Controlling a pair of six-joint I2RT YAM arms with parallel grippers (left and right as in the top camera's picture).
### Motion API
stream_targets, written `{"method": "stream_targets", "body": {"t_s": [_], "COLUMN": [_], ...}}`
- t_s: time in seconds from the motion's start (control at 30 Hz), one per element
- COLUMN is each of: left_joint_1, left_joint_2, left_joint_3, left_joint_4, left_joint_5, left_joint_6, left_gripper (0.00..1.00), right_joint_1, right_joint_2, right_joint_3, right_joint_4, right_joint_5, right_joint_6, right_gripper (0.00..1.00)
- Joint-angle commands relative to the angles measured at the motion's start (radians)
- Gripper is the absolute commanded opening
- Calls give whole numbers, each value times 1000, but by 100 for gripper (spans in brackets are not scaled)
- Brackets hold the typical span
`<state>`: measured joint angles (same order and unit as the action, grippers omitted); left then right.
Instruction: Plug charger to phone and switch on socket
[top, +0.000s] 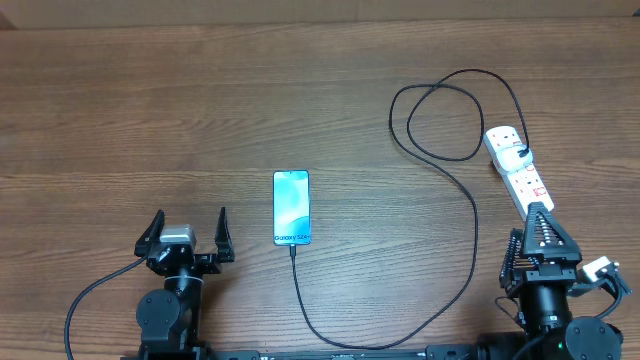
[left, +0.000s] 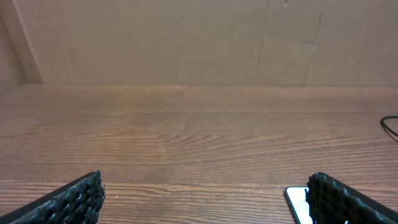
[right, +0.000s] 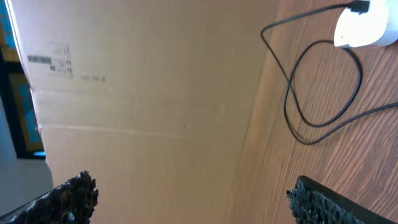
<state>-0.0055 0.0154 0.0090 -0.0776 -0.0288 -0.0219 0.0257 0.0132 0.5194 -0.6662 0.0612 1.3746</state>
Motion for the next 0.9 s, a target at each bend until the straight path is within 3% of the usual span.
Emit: {"method": "stream_targets", "body": {"t_s": [0.0, 0.3, 0.57, 0.87], "left_joint_1": [6, 6, 6, 6], "left_joint_2": [-12, -12, -12, -12], "left_joint_3": [-4, -4, -4, -4], "left_joint_4": [2, 2, 2, 2], "left_joint_5": [12, 12, 12, 12], "left_joint_6": [19, 19, 19, 19], "left_gripper": [100, 99, 100, 100], "right_joint_1": [-5, -4, 1, 41], "right_joint_2": [-6, -6, -10, -10], "right_joint_3": [2, 2, -105, -275], "right_joint_4": [7, 99, 384, 546], "right_joint_5": [75, 96, 46, 50], "right_joint_6": [-1, -261, -502, -543], "right_gripper": [100, 100, 100, 100]}}
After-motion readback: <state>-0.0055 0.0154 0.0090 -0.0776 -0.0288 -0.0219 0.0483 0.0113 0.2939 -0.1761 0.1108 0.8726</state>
